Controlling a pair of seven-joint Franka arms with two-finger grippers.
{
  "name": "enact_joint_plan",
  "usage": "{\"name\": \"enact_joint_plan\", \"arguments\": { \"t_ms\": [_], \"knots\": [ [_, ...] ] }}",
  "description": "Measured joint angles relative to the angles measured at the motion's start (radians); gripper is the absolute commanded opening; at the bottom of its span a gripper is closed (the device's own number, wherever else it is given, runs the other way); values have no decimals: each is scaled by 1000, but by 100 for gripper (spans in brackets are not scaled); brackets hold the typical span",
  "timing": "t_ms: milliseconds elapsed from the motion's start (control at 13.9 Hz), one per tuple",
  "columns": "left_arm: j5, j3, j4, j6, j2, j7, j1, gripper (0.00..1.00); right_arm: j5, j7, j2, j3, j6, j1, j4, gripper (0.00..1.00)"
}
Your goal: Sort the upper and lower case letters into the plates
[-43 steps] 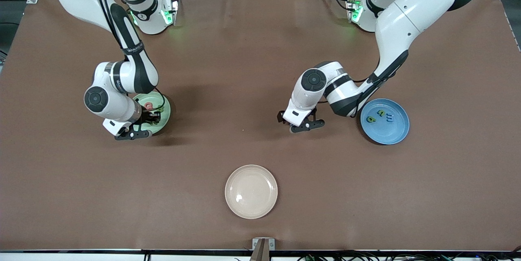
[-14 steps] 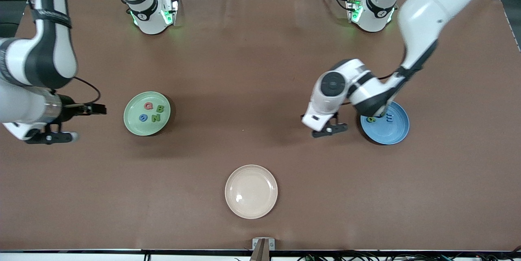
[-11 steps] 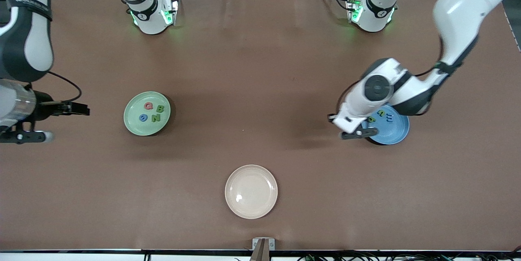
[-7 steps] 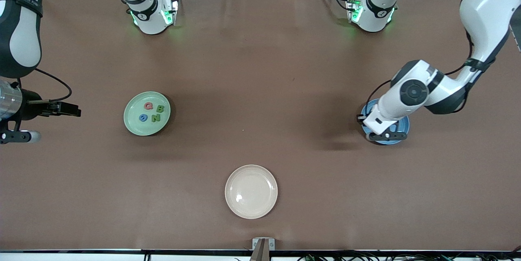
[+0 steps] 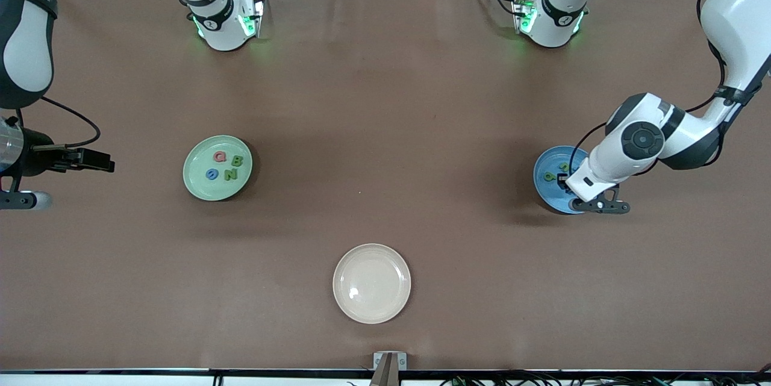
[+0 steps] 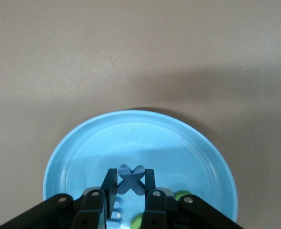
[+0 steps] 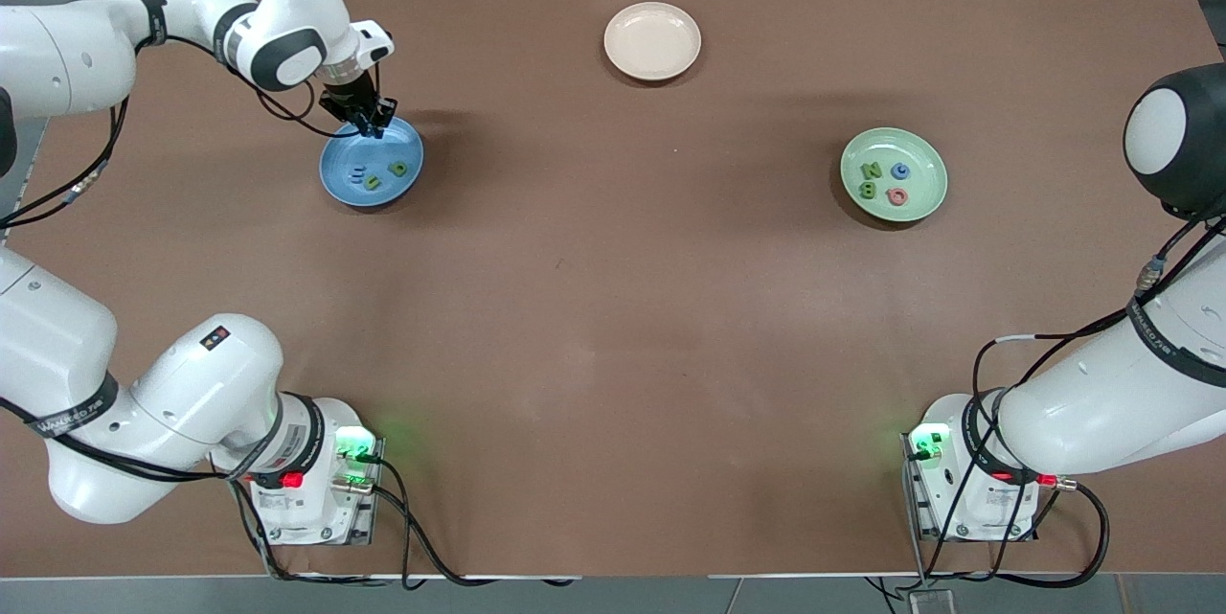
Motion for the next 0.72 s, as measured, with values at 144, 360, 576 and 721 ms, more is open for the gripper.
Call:
{"name": "enact_joint_plan", "arguments": {
  "t_ms": [144,360,576,721],
  "knots": [
    [0,18,-3,15,11,16,0,16,0,1,0,0,-17,0,0,100],
    [2,24,-8,17,26,19,-2,16,0,1,-1,-1,-36,0,1,100],
    [2,35,-15,17,33,19,-5,18,0,1,-11,-3,-43,-3,1,100],
    [2,37,-23,17,36,19,-8,20,0,1,-29,-3,-49,-3,0,100]
  ]
}}
